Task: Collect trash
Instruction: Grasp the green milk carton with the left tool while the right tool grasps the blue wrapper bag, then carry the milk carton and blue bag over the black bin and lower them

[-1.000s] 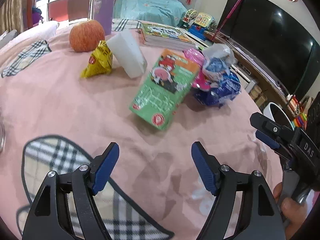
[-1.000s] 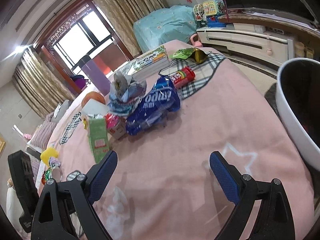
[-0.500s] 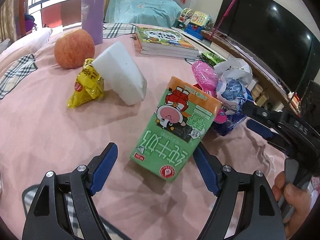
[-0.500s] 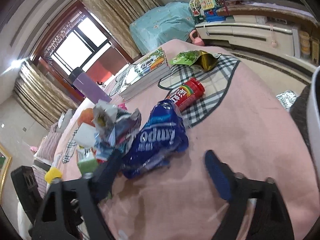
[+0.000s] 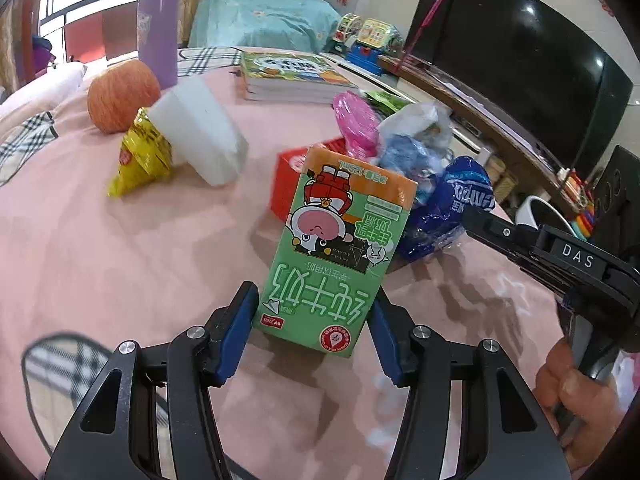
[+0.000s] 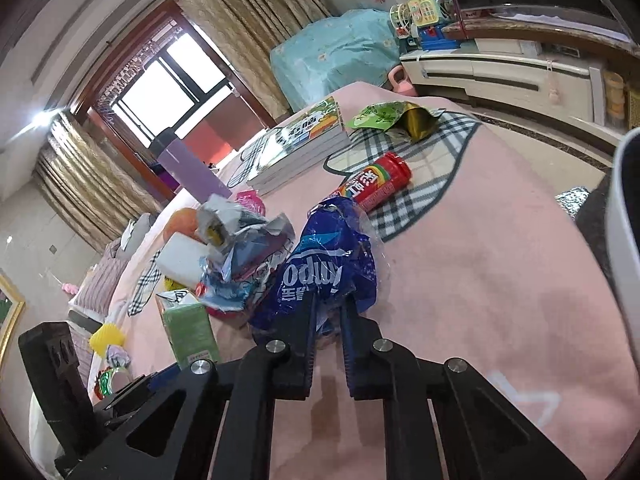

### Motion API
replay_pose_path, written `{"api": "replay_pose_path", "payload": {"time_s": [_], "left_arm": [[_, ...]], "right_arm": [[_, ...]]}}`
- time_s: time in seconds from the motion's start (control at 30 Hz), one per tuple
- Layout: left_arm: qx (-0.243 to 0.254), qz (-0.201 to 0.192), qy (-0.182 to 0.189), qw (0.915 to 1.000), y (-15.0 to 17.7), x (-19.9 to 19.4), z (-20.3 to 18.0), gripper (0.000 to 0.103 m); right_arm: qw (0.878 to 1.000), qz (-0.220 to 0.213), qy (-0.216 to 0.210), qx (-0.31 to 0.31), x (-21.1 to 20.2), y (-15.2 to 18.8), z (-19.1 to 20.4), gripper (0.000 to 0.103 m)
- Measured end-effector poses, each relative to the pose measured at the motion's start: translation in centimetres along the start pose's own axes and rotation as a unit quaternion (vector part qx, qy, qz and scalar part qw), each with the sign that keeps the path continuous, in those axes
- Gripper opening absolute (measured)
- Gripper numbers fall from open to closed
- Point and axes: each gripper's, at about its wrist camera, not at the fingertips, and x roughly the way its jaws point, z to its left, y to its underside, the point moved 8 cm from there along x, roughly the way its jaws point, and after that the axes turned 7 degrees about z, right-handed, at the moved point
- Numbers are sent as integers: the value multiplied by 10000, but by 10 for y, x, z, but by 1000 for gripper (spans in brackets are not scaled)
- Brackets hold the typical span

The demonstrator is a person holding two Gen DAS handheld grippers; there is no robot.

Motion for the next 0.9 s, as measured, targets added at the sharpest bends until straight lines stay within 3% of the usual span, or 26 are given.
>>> {"api": "replay_pose_path", "payload": {"time_s": [0.53, 0.9], "left_arm": [[615, 45, 434, 9972, 29, -20, -86, 54], [897, 128, 508, 9946, 36, -20, -118, 54]], "right_arm": [[9960, -679, 577, -74, -91, 17, -28, 11], [9910, -962, 923, 98, -129, 33, -61, 11]]}}
